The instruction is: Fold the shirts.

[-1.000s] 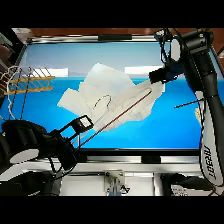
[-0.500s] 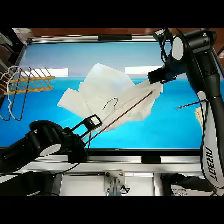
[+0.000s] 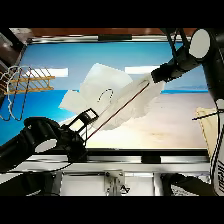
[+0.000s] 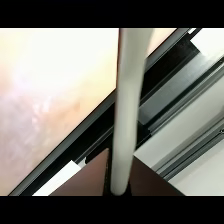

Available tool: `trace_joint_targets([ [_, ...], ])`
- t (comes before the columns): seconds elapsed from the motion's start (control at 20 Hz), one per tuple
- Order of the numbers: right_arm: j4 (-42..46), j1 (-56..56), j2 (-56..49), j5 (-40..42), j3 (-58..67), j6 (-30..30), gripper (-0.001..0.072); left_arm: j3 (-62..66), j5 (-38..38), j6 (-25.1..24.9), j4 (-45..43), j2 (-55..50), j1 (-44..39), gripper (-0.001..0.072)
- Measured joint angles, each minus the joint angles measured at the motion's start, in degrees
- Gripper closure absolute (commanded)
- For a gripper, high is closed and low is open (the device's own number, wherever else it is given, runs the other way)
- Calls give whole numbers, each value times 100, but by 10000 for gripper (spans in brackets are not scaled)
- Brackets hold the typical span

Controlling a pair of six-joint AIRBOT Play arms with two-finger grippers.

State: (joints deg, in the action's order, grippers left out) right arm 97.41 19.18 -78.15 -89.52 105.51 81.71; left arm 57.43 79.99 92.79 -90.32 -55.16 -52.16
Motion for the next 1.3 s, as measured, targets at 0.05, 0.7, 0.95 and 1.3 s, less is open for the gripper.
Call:
trace_joint_targets([
  [0.05,-111,0,15,13,0,-26,661,4,2,-48,55,-7,0,661],
  [0.7,2,1060,208,413,291,-798,662,13,-1001,-1241,387,-457,214,661],
  [0.95,704,1705,490,442,304,-824,661,7,-1213,-1207,649,-673,640,661],
  [1.3,977,1923,627,299,306,-719,662,17,-1217,-1478,754,-562,719,661],
])
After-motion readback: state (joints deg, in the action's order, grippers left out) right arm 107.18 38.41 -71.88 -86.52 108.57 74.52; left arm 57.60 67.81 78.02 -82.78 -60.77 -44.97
